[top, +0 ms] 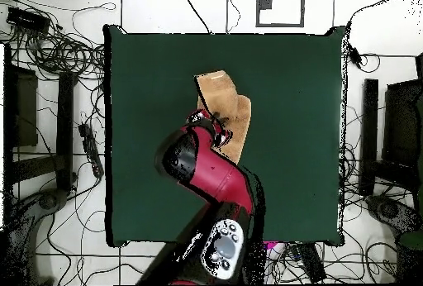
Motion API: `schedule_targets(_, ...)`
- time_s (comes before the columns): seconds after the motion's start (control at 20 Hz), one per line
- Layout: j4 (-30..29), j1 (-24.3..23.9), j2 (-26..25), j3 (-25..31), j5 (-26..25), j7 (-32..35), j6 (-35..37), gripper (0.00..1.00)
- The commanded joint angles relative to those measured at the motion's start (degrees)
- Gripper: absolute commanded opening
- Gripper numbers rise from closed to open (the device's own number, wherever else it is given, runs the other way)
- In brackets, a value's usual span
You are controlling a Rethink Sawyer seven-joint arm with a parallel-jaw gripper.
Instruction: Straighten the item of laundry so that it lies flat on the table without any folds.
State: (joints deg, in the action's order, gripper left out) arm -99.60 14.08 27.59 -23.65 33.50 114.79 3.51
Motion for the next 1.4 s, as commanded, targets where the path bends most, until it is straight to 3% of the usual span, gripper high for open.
schedule_targets(0.05,2.90,13.18,-10.54,-8.19,5.45,14.32,0.88,0.00)
schedule_targets(0.35,4.76,14.86,-10.13,-9.77,4.88,15.71,-0.50,0.00)
schedule_targets(0.55,10.53,18.73,-11.38,-17.34,5.78,14.83,8.36,0.00)
schedule_targets(0.9,7.82,18.67,-10.28,-12.96,8.44,17.78,8.48,0.00)
schedule_targets(1.15,8.04,18.62,-10.70,-13.74,9.36,16.84,7.98,0.00)
schedule_targets(1.4,7.96,20.50,-13.58,-14.33,14.44,20.72,1.59,0.00)
